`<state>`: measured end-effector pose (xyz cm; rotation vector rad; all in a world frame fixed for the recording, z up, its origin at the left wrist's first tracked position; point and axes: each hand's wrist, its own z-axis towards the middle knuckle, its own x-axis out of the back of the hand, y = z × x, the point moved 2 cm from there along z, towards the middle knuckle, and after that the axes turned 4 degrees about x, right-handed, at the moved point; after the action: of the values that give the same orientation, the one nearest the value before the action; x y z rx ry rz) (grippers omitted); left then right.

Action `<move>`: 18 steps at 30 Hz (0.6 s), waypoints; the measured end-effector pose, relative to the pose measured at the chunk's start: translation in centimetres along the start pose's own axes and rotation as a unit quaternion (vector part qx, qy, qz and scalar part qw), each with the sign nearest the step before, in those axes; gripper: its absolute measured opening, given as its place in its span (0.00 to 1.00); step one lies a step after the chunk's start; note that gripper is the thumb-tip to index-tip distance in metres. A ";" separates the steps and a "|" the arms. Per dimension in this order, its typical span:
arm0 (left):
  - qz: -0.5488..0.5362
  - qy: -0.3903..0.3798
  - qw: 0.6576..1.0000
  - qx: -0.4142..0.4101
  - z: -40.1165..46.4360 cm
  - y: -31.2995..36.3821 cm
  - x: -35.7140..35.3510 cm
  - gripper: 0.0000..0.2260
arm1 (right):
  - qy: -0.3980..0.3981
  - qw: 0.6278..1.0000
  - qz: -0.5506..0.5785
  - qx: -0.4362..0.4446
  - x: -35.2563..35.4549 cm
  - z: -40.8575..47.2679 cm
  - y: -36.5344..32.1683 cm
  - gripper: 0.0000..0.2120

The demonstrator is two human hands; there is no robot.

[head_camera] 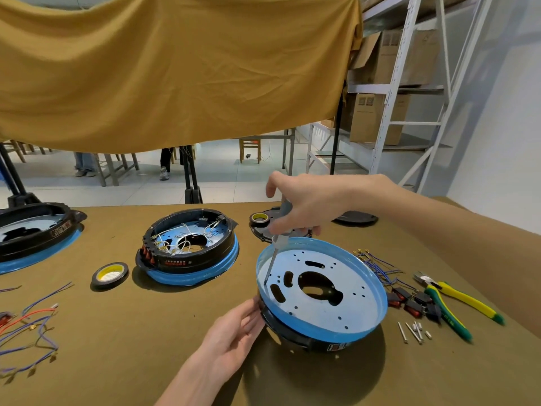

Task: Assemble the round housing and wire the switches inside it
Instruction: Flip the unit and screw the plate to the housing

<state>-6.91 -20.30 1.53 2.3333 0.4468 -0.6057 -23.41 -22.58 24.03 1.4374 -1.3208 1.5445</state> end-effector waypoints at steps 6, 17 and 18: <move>0.015 0.001 1.000 -0.009 0.3 0.0 0.2 0.14 | 0.066 0.996 -0.060 0.016 -0.4 0.7 -0.7 0.20; 0.073 -0.036 0.996 -0.038 0.8 -0.1 0.4 0.35 | 0.017 0.999 -0.036 0.018 -0.8 1.3 -0.7 0.24; 0.078 -0.035 0.995 -0.047 0.8 -0.2 0.4 0.35 | 0.015 0.999 -0.023 0.018 -0.5 1.2 -0.7 0.24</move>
<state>-6.92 -20.66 0.66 2.2257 0.2526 -0.5782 -22.25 -23.36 23.57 1.4515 -1.2385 1.5618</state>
